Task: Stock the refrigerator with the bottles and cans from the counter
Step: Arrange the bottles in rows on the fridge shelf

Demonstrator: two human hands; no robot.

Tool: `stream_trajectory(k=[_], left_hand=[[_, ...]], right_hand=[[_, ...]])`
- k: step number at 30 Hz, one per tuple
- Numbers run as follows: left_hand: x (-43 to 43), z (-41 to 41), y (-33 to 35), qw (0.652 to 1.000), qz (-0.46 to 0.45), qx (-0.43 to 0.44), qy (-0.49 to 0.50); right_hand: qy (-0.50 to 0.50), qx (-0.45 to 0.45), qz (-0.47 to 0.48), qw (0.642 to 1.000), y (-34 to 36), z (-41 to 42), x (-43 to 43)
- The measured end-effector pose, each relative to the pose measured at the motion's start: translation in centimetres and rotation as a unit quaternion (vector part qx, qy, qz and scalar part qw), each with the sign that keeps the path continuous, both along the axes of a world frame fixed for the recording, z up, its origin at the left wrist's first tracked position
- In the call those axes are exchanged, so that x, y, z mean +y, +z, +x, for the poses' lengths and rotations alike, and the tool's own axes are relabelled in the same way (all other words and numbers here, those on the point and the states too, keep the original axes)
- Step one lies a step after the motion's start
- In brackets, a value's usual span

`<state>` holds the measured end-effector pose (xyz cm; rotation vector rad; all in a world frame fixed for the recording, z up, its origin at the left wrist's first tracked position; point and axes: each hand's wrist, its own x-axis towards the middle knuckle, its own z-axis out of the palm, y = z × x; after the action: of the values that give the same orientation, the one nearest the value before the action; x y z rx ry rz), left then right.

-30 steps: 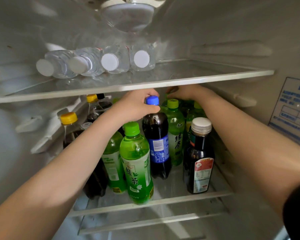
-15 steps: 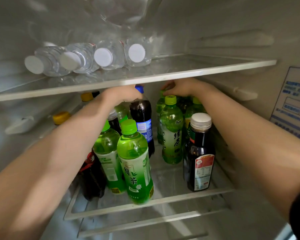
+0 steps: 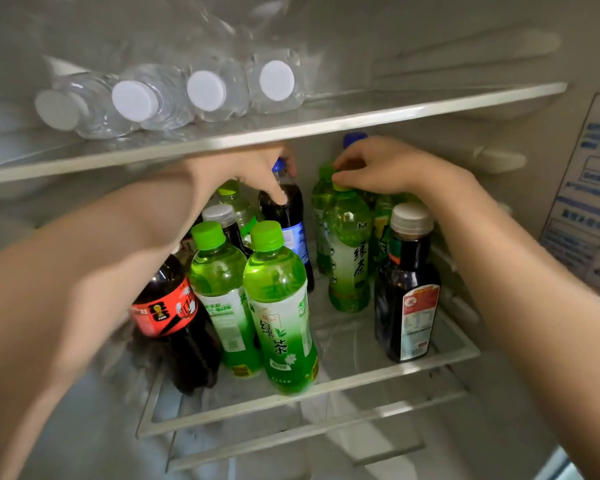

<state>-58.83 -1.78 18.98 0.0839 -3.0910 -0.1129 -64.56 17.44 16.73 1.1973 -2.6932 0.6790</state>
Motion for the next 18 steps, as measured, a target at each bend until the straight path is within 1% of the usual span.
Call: stream_trajectory(k=[3, 7, 11, 14, 16, 18], left_hand=[[0.2, -0.5, 0.0, 0.999, -0.022, 0.026, 0.004], [1.0, -1.7, -0.2, 0.995, -0.068, 0.05, 0.047], [0.9, -3.1, -0.7, 0.984, -0.146, 0.055, 0.091], [0.6, -4.1, -1.4, 0.972, -0.187, 0.085, 0.115], [0.6, -4.4, -1.4, 0.975, -0.175, 0.079, 0.116], [0.2, -4.6, -1.0, 0.987, -0.116, 0.047, 0.105]], right_hand=[[-0.008, 0.023, -0.034, 0.999, -1.0, 1.0, 0.6], [-0.01, 0.027, -0.059, 0.998, -1.6, 1.4, 1.2], [-0.013, 0.043, -0.044, 0.998, -1.6, 1.4, 1.1], [-0.014, 0.048, -0.035, 0.998, -1.7, 1.5, 1.1], [-0.015, 0.047, -0.033, 0.998, -1.7, 1.5, 1.1], [-0.015, 0.045, -0.031, 0.998, -1.7, 1.5, 1.1]])
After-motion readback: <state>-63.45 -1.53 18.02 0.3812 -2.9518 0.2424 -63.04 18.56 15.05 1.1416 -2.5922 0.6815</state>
